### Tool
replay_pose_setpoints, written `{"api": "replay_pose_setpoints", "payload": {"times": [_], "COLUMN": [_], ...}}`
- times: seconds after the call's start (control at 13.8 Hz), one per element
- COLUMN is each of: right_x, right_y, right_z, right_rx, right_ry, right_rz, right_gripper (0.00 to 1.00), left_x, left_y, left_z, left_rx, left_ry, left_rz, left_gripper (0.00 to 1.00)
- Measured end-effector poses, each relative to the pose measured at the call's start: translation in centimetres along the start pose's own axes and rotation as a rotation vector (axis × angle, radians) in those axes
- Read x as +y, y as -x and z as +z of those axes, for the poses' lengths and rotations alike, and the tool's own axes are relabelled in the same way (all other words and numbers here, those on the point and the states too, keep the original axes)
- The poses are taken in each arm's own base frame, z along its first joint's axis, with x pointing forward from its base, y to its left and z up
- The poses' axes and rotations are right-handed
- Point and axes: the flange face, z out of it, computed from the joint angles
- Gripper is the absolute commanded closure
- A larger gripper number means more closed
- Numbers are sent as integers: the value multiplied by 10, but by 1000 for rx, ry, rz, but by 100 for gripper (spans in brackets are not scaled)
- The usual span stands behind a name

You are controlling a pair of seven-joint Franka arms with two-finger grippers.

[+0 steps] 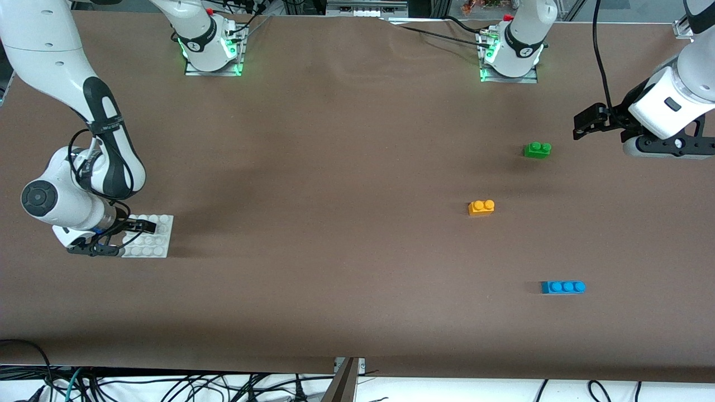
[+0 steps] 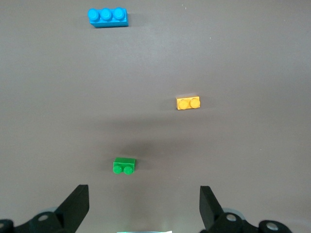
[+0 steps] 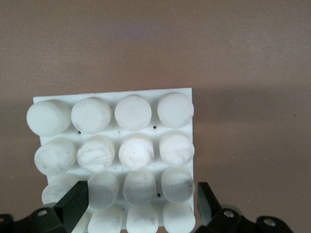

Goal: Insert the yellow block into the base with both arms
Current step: 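Slide the white base plate along the table with the right gripper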

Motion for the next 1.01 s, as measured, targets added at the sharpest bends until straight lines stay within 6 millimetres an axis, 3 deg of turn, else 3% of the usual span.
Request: {"api": "replay_pose_setpoints", "payload": {"times": [0.72, 1.01], "right_x": [-7, -47], "right_y": [-1, -9], "right_z": [6, 3], "right_rx": [17, 78], "right_ry": [1, -23], "right_rz": [-16, -71], "right_gripper": [0, 0], "left_x": [0, 0], "left_y": [0, 0], "left_z": [0, 0], "left_rx": [0, 0], "left_ry": [0, 0], "left_rz": [0, 0], "left_gripper": [0, 0]}}
